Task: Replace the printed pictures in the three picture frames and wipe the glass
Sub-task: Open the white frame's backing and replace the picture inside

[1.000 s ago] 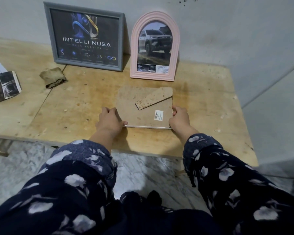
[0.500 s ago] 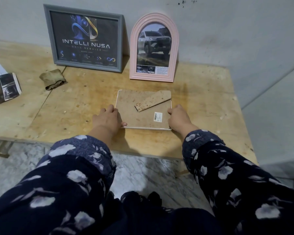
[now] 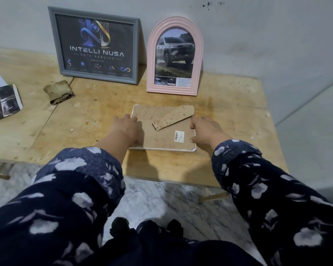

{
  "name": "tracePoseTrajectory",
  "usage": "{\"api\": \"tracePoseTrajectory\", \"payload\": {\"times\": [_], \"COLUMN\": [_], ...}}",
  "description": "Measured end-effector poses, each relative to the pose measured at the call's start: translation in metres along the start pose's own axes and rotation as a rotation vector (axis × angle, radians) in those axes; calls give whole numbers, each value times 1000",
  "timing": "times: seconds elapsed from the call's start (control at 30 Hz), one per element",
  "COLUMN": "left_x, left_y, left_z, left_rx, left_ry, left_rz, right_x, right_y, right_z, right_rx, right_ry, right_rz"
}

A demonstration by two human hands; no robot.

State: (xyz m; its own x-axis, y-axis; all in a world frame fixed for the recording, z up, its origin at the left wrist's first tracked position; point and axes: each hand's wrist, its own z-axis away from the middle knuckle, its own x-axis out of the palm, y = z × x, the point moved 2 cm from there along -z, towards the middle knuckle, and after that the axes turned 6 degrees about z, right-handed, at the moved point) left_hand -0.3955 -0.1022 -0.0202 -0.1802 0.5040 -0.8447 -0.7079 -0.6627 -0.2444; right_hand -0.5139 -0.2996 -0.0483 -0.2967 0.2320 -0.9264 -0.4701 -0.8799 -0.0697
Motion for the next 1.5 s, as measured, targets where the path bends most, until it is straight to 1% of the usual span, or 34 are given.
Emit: {"api": "tracePoseTrajectory", "payload": {"times": [0.13, 0.23, 0.3, 0.4, 0.47, 0.57, 0.63, 0.77, 0.93, 1.13, 1.2, 1.27, 1.37, 1.43, 1.5], "left_x": [-3, -3, 0, 3, -3, -11, -12, -13, -19, -11, -4, -2, -1, 3, 8], "left_y": [3, 0, -3, -6, -6, -3, -1, -1, 6, 5, 2, 3, 3, 1, -3], "left_z": [-7, -15, -22, -35, -41, -45, -45, -42, -41, -38, -38, -40, -44, -48, -51], "left_rx": [-18, -15, -2, 77, 118, 125, 113, 83, 57, 33, 39, 49, 56, 61, 73], "left_ry": [-41, 9, 32, -57, -120, -144, -156, -111, -32, -44, -69, -67, -56, -57, -51], "left_rz": [-24, -73, -56, 53, 74, 43, 89, 135, 73, 154, 209, 236, 256, 286, 315], "right_x": [-2, -5, -6, -4, -5, -5, -6, -7, -3, -8, -11, -13, -13, -8, -1], "right_y": [1, -1, -3, -3, -3, -3, -3, -4, -3, -16, -30, -43, -55, -63, -70], "right_z": [-3, -6, -7, -7, -10, -13, -16, -18, -12, -10, -5, -3, -9, -18, -27], "right_rx": [-29, -70, -81, -92, -93, -103, -106, -113, -95, -46, -28, -40, -105, -167, -215], "right_ry": [-35, -39, -43, -47, -50, -51, -63, -74, -77, -91, -50, 90, 287, 297, 252], "right_rz": [18, 175, 228, 248, 256, 273, 283, 282, 111, 132, 235, 332, 365, 366, 356]}}
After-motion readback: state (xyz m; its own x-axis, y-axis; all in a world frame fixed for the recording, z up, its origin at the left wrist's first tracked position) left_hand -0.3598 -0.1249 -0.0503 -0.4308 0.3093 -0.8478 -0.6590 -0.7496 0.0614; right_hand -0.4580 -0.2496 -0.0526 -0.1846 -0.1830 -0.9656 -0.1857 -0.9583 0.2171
